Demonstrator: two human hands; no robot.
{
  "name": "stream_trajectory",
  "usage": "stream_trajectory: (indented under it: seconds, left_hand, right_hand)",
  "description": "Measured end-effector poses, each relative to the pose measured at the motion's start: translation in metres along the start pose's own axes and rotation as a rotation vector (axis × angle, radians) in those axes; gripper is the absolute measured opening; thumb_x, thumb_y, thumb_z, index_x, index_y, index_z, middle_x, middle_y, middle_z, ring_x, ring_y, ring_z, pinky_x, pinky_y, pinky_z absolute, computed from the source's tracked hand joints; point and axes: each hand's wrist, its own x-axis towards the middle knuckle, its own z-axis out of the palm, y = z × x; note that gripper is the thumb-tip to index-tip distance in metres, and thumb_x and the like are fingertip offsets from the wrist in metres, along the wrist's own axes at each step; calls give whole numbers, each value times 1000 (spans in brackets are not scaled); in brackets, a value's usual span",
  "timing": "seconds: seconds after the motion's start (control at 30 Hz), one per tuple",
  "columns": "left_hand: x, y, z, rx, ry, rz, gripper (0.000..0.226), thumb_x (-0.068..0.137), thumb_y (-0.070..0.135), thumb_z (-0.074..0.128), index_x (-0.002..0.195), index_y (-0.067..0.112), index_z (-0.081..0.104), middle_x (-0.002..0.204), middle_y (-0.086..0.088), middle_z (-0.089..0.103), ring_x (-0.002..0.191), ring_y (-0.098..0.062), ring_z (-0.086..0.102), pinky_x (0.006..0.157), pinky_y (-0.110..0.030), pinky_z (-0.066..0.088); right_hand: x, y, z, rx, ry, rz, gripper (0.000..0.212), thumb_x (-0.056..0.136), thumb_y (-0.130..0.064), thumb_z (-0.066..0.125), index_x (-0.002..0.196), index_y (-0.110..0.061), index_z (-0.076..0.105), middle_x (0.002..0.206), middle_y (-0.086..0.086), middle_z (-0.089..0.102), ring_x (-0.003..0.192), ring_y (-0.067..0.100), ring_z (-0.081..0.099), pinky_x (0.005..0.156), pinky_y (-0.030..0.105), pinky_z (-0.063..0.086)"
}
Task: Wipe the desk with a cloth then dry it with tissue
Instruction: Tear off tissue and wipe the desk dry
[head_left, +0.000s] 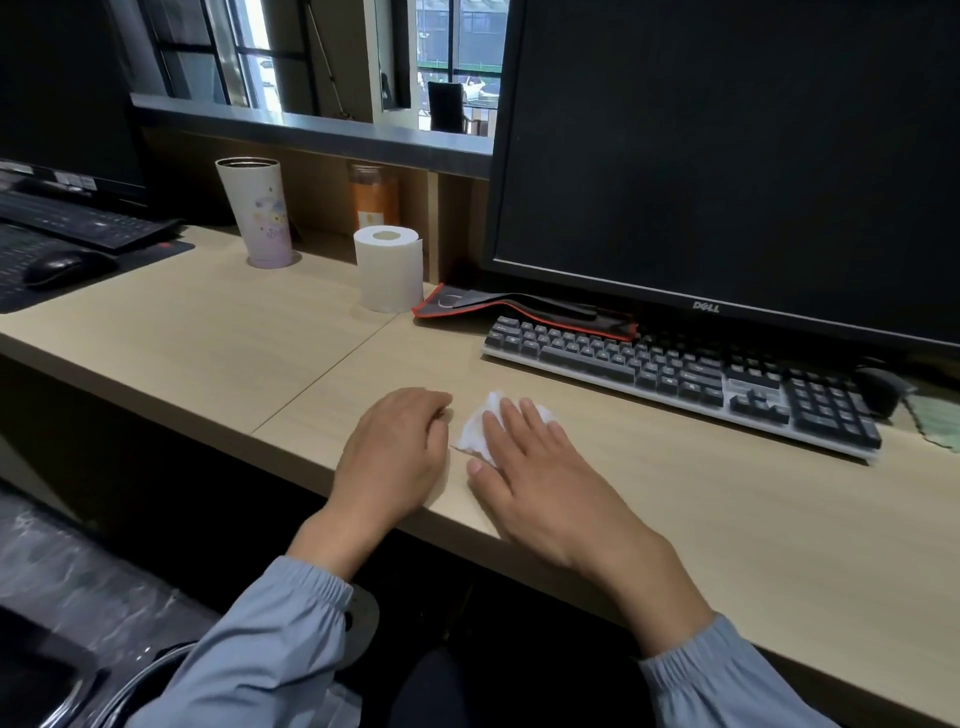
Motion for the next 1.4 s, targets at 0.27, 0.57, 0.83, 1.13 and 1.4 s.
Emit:
stream_trajectory:
  seconds: [0.27,0.57,0.83,1.13,1.4]
  left_hand:
    - [-3,1,5,-96,147,-104,32,99,11,48,121,20,69,121,8,68,119,-14,54,91,-29,40]
    - [4,-4,4,-179,351,-212,22,103,14,44,114,17,62,115,2,65,109,-15,46,89,-26,31]
    - [-1,0,4,12,202,-159,19,100,33,57,108,19,66,113,2,67,114,-26,54,97,-43,39]
    - [-3,7,4,132,129,-104,26,97,39,56,112,22,69,116,2,68,115,-26,56,99,-44,36]
    - [-4,9,8,137,120,16,19,95,28,59,110,21,68,115,4,67,113,-22,56,96,-43,38]
  right_hand:
    - [25,-20,5,-32,-169,77,80,105,-57,14,163,-11,-15,169,6,-28,155,18,-29,128,41,-10]
    - [72,-35,3,-35,-236,-89,68,108,-46,12,164,-20,-15,171,-2,-26,155,11,-27,128,37,-12]
    - [25,0,-5,21,-207,-55,67,108,-55,11,165,-27,-11,170,-12,-24,153,0,-25,126,30,-13]
    - [-62,65,-29,56,-228,119,63,106,-61,4,160,-36,-20,160,-27,-35,140,-16,-35,107,11,-21]
    - [4,32,-19,8,-241,69,74,107,-61,9,163,-20,-17,168,-6,-30,152,6,-30,124,30,-14]
